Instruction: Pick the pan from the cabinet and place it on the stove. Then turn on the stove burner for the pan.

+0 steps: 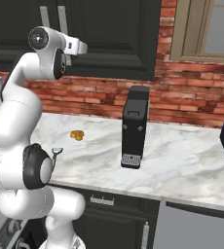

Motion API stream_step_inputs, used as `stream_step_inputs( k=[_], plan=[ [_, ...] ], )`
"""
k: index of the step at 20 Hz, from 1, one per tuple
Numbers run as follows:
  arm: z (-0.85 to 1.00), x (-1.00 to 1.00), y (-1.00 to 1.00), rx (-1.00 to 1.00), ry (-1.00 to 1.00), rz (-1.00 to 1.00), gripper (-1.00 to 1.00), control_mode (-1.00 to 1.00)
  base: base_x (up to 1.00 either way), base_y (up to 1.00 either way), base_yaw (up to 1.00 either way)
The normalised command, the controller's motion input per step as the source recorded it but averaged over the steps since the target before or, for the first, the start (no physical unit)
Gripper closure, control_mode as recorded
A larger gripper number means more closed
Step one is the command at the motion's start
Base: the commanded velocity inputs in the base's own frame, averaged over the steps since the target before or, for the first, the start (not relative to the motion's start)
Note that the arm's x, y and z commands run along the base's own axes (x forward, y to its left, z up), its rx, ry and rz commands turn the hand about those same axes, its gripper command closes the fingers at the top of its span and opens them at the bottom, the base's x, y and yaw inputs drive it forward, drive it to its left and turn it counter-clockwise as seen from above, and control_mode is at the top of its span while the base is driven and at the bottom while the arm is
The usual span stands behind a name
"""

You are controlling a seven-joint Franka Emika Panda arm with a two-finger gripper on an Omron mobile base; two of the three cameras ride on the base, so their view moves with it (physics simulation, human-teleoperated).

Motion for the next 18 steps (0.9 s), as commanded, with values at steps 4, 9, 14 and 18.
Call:
stream_step_inputs(
  k=[4, 9, 14, 18],
  plan=[
    [-0.12, 0.05, -0.03, 0.00, 0.03, 0.06, 1.00, -1.00, 0.00, 0.00, 0.00],
    [-0.16, -0.14, -0.24, 0.00, 0.01, 0.07, 1.00, -1.00, 0.00, 0.00, 0.00],
    [-0.17, -0.29, -0.35, 0.00, 0.00, 0.08, 1.00, -1.00, 0.00, 0.00, 0.00],
    [-0.16, -0.48, -0.45, 0.00, 0.00, 0.08, 1.00, -1.00, 0.00, 0.00, 0.00]
  ],
)
